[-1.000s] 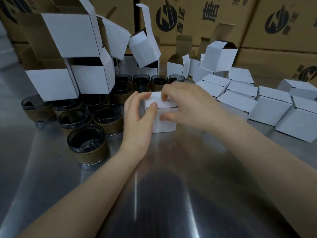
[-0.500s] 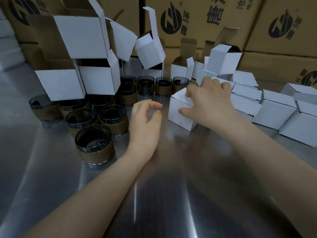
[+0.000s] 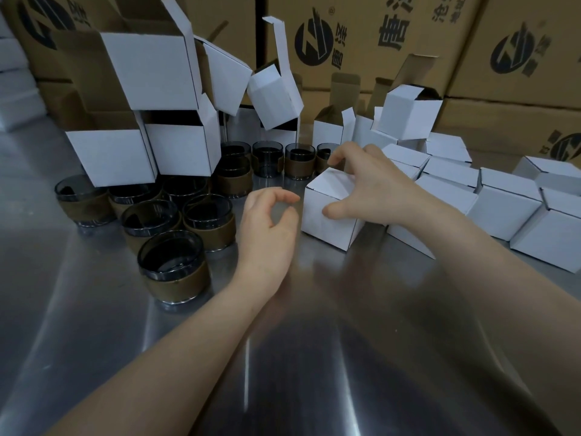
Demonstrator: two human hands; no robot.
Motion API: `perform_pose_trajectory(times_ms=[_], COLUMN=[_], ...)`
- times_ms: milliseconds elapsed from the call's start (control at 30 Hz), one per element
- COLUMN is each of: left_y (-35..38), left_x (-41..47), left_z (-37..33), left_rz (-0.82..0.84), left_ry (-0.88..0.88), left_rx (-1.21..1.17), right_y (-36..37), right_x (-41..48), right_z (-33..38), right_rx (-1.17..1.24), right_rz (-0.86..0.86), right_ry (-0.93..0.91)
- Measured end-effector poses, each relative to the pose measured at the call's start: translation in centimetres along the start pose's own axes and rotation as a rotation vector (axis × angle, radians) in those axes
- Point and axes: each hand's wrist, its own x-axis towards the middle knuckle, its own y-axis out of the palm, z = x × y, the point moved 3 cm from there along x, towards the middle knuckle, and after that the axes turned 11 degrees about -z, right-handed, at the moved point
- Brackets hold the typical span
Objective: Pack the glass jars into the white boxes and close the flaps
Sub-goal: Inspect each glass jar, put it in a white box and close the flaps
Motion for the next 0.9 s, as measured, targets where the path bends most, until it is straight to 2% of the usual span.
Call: perform_pose_trajectory(times_ms=[67,167,233,300,467,733,800,900], left_y=[0.0,0.0,0.0,0.0,0.2,0.5,0.6,0.6], left_x=[0.0,-0.1,-0.1,-0.1,-0.1,-0.3,-0.3,-0.3], left_z=[0.1,0.1,0.0,0.0,0.3,0.3,0.3,0.3], left_rz=[0.004,0.006,0.006,0.016,0.072,0.102,0.103,0.104], left_ry=[-0.007,-0.02,-0.018,-0.012,-0.023,-0.028,-0.021,-0.017], left_rx=[-0.007,-0.009,0.0,0.018,0.035,0.035,0.053,0.049], right_y=[-0.8,-3.3,-5.2,-6.7,-7.5,-6.3,-6.0,-4.7], right_x=[0.1,0.5,1.1,1.8,2.7,2.8,2.6,2.4], right_z=[0.2,0.0,-0.6,-1.6,-4.4,-5.5,-4.7,-2.2], right_rx=[0.145,0.276,0.283,0.178,-0.114,-0.263,-0.344,-0.416], right_rz=[-0.064,-0.286,-0.421,-0.502,-0.496,-0.464,-0.499,-0.552], right_ry=[0.013,0.058,0.107,0.182,0.347,0.416,0.402,0.229])
